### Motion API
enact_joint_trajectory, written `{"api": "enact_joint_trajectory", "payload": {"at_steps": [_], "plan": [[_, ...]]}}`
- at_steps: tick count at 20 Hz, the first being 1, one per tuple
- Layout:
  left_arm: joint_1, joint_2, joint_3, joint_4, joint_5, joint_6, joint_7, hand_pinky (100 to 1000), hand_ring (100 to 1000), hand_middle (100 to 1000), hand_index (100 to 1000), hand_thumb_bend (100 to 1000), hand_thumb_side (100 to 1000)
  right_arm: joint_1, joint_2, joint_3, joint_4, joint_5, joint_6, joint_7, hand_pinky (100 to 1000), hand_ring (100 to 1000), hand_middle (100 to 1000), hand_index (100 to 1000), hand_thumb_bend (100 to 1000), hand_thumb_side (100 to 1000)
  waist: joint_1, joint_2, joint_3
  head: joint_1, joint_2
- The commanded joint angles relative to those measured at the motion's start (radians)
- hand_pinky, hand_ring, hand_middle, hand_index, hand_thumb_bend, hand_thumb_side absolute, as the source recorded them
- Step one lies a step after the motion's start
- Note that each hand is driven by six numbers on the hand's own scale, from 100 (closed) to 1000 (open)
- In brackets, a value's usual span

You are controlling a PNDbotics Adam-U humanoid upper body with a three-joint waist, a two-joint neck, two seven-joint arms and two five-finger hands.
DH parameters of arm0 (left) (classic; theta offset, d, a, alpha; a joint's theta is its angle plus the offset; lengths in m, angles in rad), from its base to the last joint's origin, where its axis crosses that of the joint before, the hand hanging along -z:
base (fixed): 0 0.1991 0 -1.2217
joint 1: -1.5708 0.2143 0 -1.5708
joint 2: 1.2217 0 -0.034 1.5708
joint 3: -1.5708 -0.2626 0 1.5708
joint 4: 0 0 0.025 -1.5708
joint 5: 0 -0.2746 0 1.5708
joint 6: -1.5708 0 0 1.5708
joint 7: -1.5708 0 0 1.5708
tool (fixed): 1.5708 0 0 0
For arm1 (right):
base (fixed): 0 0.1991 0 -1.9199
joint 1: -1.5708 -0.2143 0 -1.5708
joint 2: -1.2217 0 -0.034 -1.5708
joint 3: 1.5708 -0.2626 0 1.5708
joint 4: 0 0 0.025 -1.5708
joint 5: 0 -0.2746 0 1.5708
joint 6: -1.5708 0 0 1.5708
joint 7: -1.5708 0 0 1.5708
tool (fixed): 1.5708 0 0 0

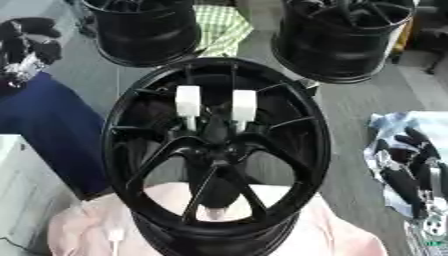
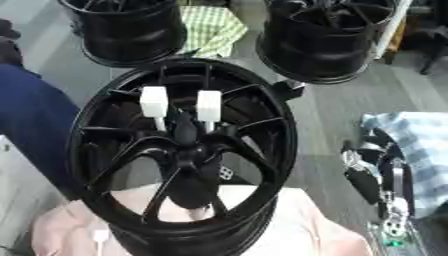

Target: Pull the pin out of the wheel hub.

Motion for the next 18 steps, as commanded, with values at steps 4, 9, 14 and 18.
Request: {"api": "enact_joint_trajectory", "payload": {"at_steps": [4, 9, 14, 18], "plan": [[-0.17, 0.178, -0.181, 0.002, -0.032, -0.07, -0.292, 753, 699, 794, 895, 536, 613, -0.004, -0.029, 0.005, -0.006, 0.009, -0.002, 0.01, 724, 663, 741, 879, 270, 297, 0.007, -0.026, -0.006, 0.01, 0.004], [-0.308, 0.136, -0.289, 0.047, -0.162, -0.098, -0.492, 746, 687, 821, 910, 528, 528, 0.0, -0.029, 0.007, -0.004, 0.009, -0.003, 0.013, 724, 663, 741, 879, 267, 298, 0.008, -0.031, -0.007, 0.007, 0.0], [-0.397, 0.071, -0.355, 0.118, -0.25, -0.13, -0.577, 722, 649, 832, 916, 527, 484, 0.004, -0.03, 0.006, -0.002, 0.008, -0.003, 0.012, 724, 663, 741, 880, 266, 298, 0.007, -0.035, -0.006, 0.004, 0.003], [-0.452, 0.018, -0.414, 0.188, -0.318, -0.163, -0.583, 699, 625, 839, 919, 536, 481, 0.005, -0.03, 0.007, -0.001, 0.007, -0.003, 0.013, 724, 663, 741, 880, 269, 298, 0.007, -0.039, -0.004, 0.003, 0.006]]}}
